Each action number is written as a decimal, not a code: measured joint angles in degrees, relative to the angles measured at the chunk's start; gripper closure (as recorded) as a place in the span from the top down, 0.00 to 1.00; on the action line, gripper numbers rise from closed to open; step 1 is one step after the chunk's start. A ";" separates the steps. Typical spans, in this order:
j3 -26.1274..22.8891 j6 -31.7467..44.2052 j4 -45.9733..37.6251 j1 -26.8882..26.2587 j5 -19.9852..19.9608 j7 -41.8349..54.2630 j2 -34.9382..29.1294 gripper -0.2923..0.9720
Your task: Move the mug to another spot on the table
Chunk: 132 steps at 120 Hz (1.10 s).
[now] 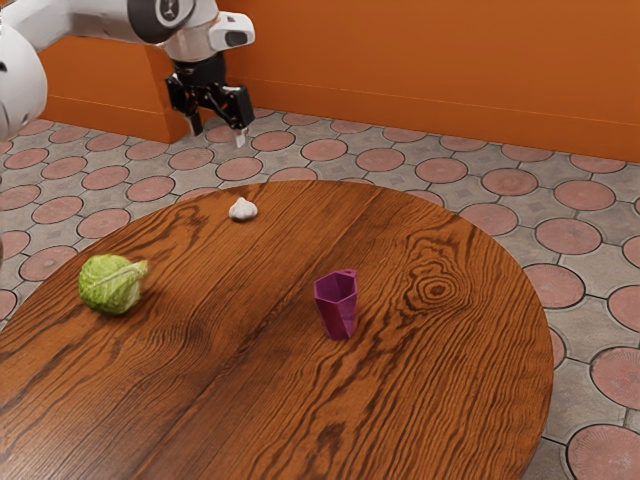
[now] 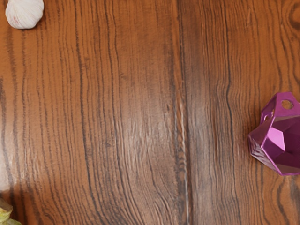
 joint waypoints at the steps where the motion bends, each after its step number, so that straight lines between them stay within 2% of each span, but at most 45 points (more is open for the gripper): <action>1: -0.02 0.03 0.00 0.00 -0.01 0.02 0.00 0.76; 12: -0.78 0.27 0.00 0.03 -0.06 0.15 0.29 0.76; 22: -4.35 0.46 0.18 0.05 -0.24 0.25 1.57 0.76; 33: -6.19 2.11 0.64 -1.45 -2.28 0.31 4.18 0.76; 44: -6.17 3.67 1.75 -2.66 -2.93 -0.10 7.37 0.76; 71: -6.58 1.86 12.40 -5.34 -0.19 -3.09 18.24 0.76; 84: -6.98 0.86 13.10 -6.12 -0.32 -5.31 20.82 0.76; 100: -6.72 1.26 12.54 -6.41 -2.79 -8.37 21.80 0.76; 132: -6.67 5.72 12.31 -6.23 -4.30 -12.24 27.77 0.76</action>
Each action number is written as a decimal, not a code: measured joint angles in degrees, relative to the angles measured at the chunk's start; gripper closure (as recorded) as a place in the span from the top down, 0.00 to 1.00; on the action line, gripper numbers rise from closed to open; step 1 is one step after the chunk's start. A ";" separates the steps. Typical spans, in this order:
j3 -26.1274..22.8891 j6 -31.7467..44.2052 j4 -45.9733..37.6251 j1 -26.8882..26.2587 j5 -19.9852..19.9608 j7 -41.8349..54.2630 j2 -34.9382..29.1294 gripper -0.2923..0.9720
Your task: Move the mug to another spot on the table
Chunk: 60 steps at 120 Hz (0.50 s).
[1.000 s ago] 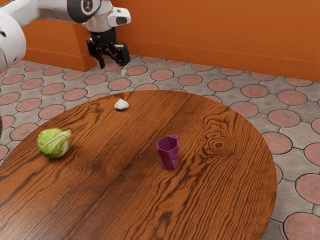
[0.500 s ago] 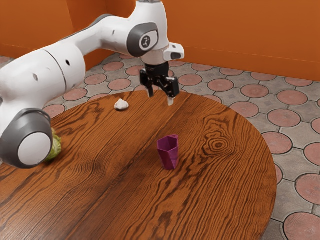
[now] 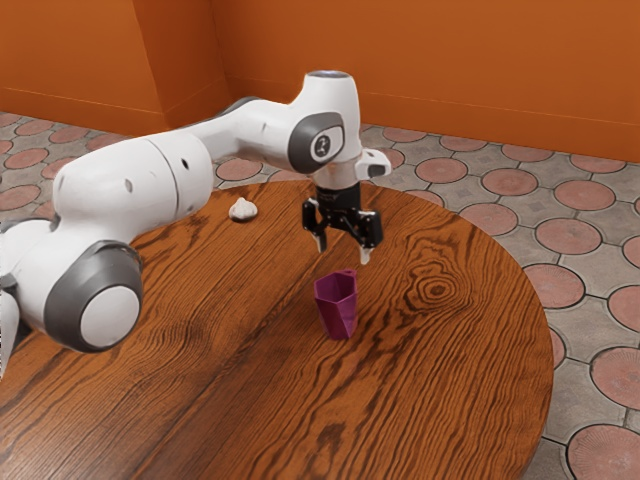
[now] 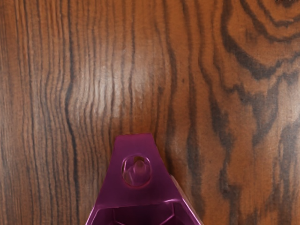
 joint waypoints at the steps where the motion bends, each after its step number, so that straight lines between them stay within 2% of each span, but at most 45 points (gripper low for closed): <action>1: -0.01 0.15 0.00 0.01 -0.01 -0.09 0.14 0.76; 60: -0.08 8.07 -3.92 0.14 -0.26 -2.38 4.71 0.76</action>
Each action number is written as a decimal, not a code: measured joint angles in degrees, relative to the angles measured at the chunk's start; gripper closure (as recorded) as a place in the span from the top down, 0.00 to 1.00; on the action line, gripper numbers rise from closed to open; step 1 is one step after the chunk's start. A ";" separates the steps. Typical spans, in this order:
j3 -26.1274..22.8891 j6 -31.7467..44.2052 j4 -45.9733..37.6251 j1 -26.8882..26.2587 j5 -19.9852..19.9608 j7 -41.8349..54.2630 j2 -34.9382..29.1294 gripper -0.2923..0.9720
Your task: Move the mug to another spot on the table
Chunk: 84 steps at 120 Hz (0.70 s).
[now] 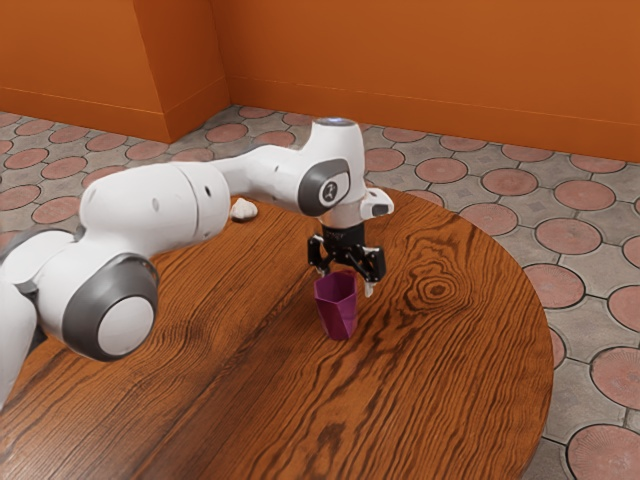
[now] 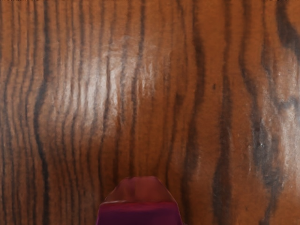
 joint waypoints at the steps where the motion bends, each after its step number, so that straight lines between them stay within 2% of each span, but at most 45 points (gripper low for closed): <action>1: 0.00 0.11 -0.04 0.00 0.00 0.01 0.01 0.76; 20: 0.00 1.50 -0.52 0.02 0.00 0.10 0.08 0.74; 59: 0.08 2.75 -1.17 -0.01 0.00 0.25 0.08 0.50; 84: 0.18 3.00 -1.15 -0.05 0.50 0.08 -0.06 0.40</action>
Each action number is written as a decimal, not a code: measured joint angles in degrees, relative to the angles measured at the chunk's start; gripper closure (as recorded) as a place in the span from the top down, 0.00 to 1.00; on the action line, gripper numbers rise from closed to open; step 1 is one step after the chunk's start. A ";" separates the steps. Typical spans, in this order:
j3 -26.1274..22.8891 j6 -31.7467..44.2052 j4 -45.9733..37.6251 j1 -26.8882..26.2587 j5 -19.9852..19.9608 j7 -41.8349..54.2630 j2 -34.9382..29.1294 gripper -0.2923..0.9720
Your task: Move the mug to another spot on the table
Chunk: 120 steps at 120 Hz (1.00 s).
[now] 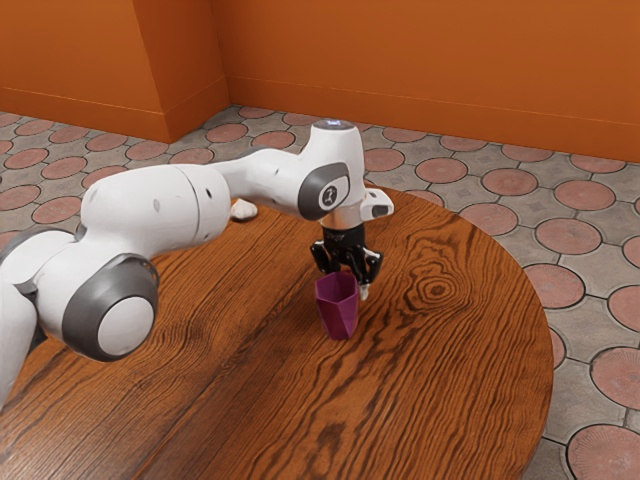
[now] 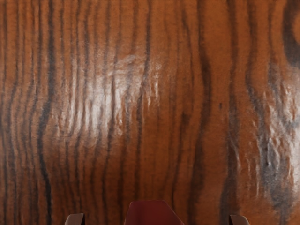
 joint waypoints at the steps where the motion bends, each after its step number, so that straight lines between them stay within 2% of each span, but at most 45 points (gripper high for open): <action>1: 0.00 0.00 0.01 0.00 0.02 -0.02 -0.02 0.40; 28: 0.07 -0.05 0.05 -0.17 0.31 -0.29 -0.28 0.31; 60: -0.30 -2.19 0.17 0.12 0.72 -0.73 -2.34 0.29; 82: -0.32 -6.34 0.16 -0.03 1.27 -1.49 -4.74 0.28; 100: -0.25 -10.97 0.37 -0.08 3.32 -2.19 -5.63 0.23; 120: -0.28 -16.42 0.66 1.23 5.82 -2.60 -5.79 0.22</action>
